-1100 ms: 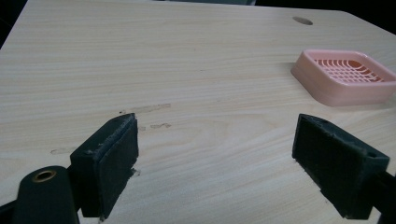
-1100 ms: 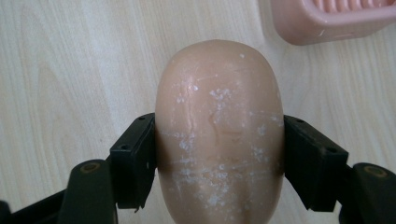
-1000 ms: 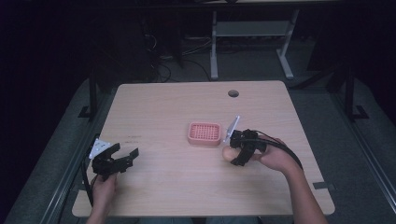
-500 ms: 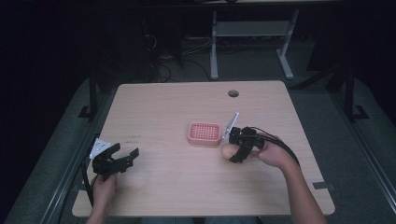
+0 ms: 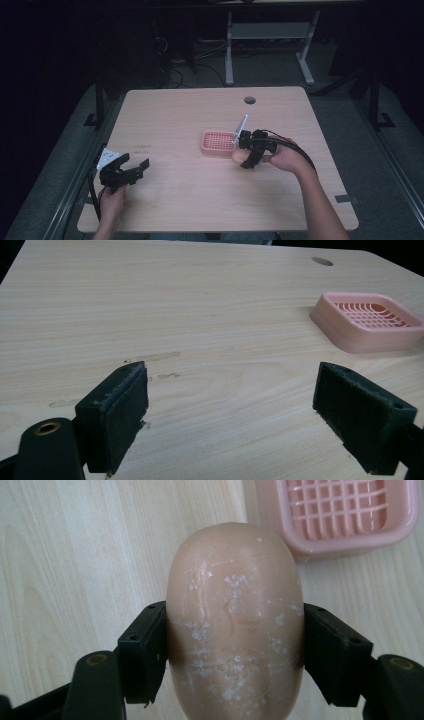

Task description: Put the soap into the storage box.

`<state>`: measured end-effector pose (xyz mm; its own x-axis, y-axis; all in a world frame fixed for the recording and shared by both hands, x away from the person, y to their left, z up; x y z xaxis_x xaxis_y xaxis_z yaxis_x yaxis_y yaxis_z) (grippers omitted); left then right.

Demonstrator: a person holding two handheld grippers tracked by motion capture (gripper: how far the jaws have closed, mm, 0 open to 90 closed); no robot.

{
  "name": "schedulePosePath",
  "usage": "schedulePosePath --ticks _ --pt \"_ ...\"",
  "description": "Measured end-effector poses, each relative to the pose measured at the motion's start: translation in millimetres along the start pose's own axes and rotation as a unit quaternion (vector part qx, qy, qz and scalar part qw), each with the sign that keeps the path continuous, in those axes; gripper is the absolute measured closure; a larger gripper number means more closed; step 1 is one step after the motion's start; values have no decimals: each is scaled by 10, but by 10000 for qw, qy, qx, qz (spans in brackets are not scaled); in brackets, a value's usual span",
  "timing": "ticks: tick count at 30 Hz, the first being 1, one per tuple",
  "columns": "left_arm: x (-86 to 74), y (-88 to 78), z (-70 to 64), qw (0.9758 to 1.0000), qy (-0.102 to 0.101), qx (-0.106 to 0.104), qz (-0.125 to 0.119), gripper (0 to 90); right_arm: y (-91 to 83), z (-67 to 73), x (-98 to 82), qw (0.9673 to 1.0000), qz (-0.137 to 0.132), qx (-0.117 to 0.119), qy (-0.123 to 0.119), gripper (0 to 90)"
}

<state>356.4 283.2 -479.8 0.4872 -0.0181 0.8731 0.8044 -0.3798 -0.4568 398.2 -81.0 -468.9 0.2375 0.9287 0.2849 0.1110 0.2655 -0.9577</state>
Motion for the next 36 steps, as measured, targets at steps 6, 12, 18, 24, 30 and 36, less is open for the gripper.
schedulePosePath --ticks 6,12,18,24,30,36 --pt "7 0 9 10000 -12 6 -30 142 -24 -35 91 10000 2 33 -50 314" --pt "7 -1 9 10000 -18 7 -28 142 -45 -78 149 10000 -21 33 -47 314" --pt "5 1 10 10000 -23 5 -21 142 -34 -127 218 9999 21 102 -85 314" --pt "8 -6 21 10000 -41 13 -32 142 -46 -162 284 9999 -48 139 -47 314" --pt "7 -6 19 10000 -42 5 -31 142 -64 -222 380 9999 -63 109 -107 314" --pt "8 -9 22 10000 -48 17 -32 142 -34 -264 420 9998 -58 161 -80 314"
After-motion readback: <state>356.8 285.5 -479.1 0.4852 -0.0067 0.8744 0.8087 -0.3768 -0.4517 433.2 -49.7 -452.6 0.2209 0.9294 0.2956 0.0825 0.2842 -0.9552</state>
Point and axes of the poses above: each handheld gripper's, and its own axes: y roughly forward along the jaws, x roughly out of its top, z roughly to its left, the point moved 8 cm from there along y, roughly forward along the jaws, and after that the axes turned 1 degree about -y, right-handed, at the moved point
